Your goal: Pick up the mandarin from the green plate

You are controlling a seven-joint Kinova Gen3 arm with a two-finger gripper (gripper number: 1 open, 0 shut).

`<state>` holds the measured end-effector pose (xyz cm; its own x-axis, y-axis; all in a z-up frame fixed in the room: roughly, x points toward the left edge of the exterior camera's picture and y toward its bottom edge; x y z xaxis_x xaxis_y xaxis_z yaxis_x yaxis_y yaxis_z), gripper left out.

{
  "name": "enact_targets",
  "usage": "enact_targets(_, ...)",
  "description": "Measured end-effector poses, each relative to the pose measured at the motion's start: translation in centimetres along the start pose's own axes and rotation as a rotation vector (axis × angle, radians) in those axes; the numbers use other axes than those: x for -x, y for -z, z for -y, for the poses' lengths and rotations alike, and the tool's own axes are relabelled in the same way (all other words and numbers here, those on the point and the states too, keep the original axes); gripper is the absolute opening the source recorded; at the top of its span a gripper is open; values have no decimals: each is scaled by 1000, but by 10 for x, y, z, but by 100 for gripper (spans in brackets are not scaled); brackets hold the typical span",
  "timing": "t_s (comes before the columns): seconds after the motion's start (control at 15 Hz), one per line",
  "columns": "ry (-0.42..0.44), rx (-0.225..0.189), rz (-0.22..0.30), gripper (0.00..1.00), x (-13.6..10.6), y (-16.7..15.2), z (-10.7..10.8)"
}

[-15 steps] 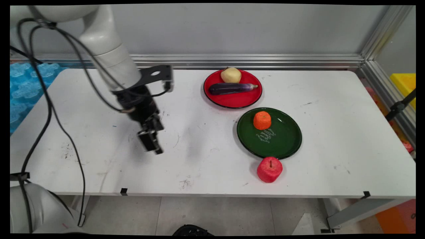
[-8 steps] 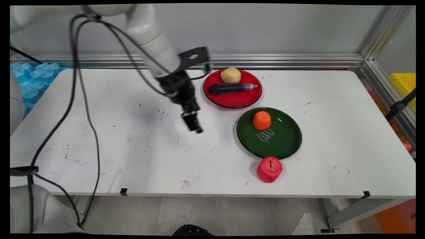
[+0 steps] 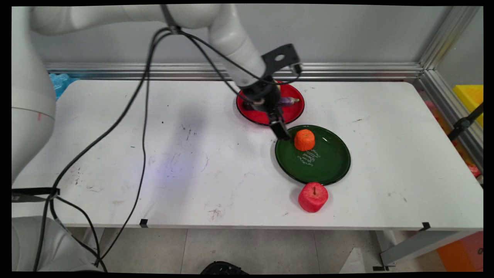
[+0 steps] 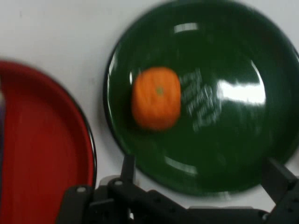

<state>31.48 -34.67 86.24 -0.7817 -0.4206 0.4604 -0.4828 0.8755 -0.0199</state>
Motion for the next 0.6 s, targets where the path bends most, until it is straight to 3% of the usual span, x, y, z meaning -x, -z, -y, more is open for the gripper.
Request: enact_targets(0.6, -24, -48, -53, 100, -31, -65, 2)
